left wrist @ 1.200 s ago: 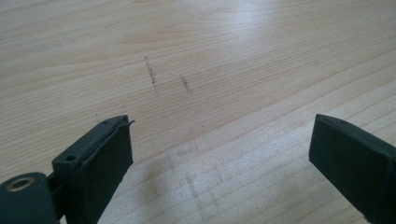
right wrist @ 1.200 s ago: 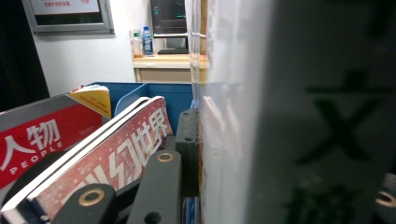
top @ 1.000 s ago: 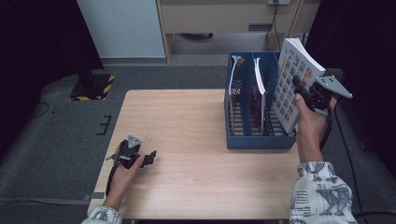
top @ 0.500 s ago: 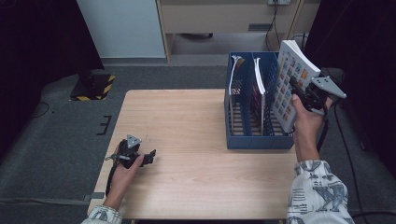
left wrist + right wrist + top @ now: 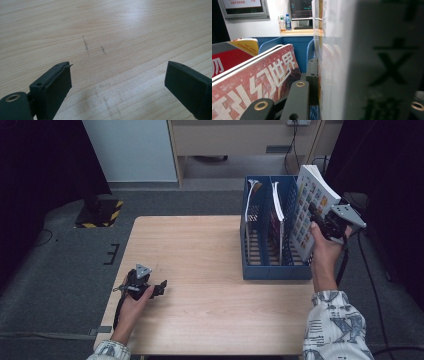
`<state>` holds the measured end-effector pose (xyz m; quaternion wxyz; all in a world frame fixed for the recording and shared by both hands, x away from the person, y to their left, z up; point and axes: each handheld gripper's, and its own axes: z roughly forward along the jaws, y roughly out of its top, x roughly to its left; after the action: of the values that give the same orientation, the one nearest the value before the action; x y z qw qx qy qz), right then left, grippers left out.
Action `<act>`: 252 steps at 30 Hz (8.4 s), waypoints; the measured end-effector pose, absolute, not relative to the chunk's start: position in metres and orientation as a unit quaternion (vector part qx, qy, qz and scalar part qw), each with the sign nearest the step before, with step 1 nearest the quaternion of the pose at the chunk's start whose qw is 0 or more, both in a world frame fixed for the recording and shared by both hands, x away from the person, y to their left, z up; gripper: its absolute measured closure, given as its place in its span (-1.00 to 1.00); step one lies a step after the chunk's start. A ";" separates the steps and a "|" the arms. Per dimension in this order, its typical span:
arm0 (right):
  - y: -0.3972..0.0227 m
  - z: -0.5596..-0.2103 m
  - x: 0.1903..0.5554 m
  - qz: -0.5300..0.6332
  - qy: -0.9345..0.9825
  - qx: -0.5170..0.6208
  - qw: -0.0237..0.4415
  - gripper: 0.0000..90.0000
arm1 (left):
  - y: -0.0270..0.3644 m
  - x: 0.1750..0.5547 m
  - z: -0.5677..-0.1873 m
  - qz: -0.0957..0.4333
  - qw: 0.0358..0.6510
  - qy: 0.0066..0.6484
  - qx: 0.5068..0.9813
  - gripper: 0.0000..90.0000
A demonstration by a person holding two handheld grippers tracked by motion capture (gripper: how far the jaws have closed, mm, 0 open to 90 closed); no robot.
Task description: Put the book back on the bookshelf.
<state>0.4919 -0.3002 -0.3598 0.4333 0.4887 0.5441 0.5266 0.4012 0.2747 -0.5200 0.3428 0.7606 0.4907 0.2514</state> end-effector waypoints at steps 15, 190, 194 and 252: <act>-0.299 -0.377 0.495 0.508 0.541 0.500 0.446 0.64 | 0.274 0.401 -0.521 0.250 0.341 0.489 0.763 -0.84; -0.283 -0.398 0.507 0.483 0.598 0.476 0.426 -0.27 | 0.272 0.404 -0.523 0.221 0.343 0.488 0.772 -0.86; -0.285 -0.398 0.506 0.487 0.599 0.480 0.416 -0.32 | 0.271 0.404 -0.524 0.221 0.342 0.486 0.773 -0.86; -0.296 -0.406 0.477 0.459 0.618 0.488 0.411 -0.63 | 0.271 0.401 -0.521 0.220 0.349 0.484 0.771 -0.86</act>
<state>0.4772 -0.2959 -0.4060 0.4114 0.4881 0.6182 0.4585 0.4015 0.2709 -0.5207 0.3487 0.7715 0.4845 0.2202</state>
